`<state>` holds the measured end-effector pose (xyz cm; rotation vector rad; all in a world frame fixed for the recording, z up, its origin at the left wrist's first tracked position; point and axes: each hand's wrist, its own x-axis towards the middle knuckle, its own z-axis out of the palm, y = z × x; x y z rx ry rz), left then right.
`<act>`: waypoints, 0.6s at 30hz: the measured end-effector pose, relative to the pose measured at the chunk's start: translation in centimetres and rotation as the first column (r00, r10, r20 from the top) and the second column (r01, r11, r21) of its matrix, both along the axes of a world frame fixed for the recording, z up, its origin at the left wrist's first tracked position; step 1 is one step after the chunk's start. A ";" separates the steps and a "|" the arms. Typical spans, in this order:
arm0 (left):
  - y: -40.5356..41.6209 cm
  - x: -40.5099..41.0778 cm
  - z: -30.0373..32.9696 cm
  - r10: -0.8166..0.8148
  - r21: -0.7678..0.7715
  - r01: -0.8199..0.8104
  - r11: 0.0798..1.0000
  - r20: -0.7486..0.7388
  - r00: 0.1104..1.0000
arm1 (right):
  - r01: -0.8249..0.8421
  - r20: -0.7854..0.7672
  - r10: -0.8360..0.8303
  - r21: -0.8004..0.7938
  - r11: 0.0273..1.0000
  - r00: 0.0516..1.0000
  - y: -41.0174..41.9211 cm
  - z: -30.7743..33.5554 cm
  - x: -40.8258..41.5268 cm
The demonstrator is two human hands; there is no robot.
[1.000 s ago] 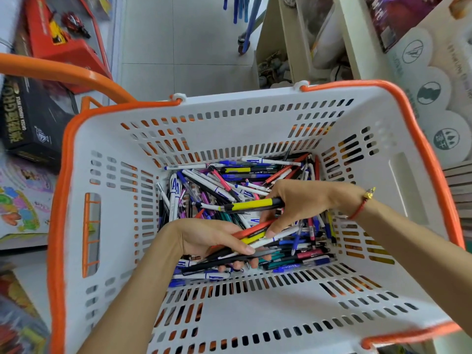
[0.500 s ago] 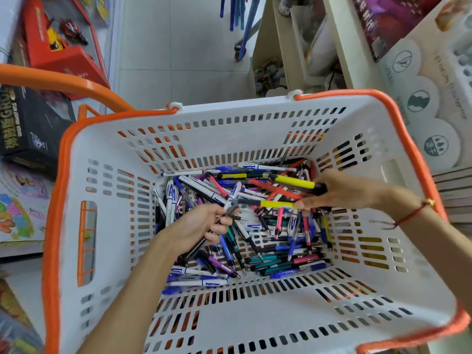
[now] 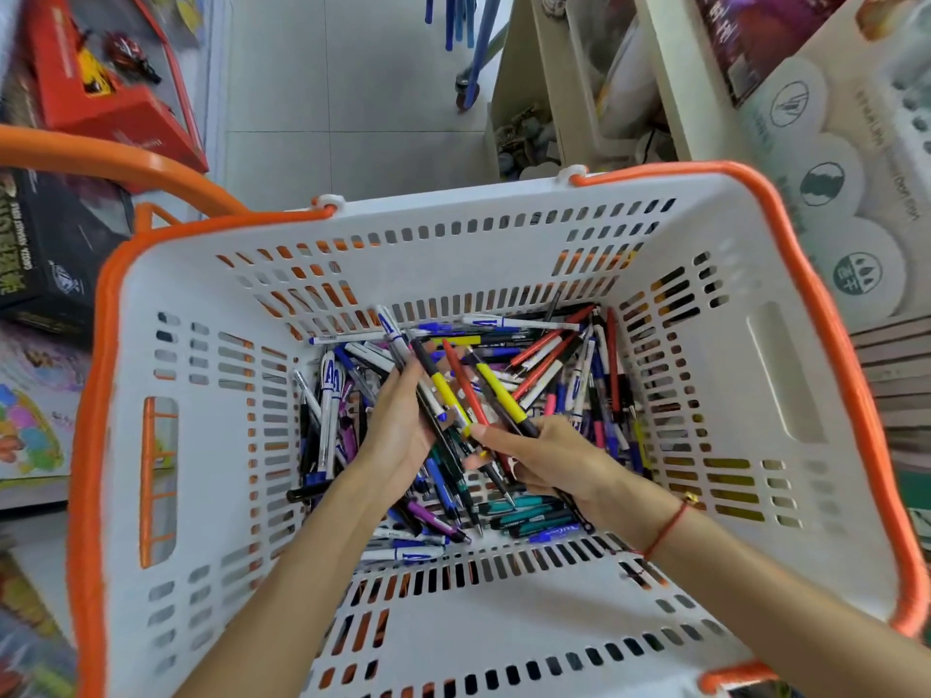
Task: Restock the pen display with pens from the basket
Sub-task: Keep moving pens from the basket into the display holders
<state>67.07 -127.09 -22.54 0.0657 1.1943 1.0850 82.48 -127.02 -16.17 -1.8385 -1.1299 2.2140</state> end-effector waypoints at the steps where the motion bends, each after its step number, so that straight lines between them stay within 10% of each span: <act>1: 0.0 -0.1 0.0 -0.009 -0.004 0.009 1.000 0.001 1.000 | -0.017 0.000 0.017 -0.007 1.000 1.000 0.0 0.1 -0.2; 8: -0.2 -0.3 0.2 -0.015 0.002 0.015 1.000 0.009 1.000 | -0.030 -0.018 0.028 -0.092 0.995 0.999 0.3 -0.8 -1.0; 18: -0.3 -0.1 -0.7 -0.321 -0.069 0.320 0.945 -0.400 0.859 | -0.080 -0.058 0.070 -0.193 0.978 0.996 0.6 0.0 -0.9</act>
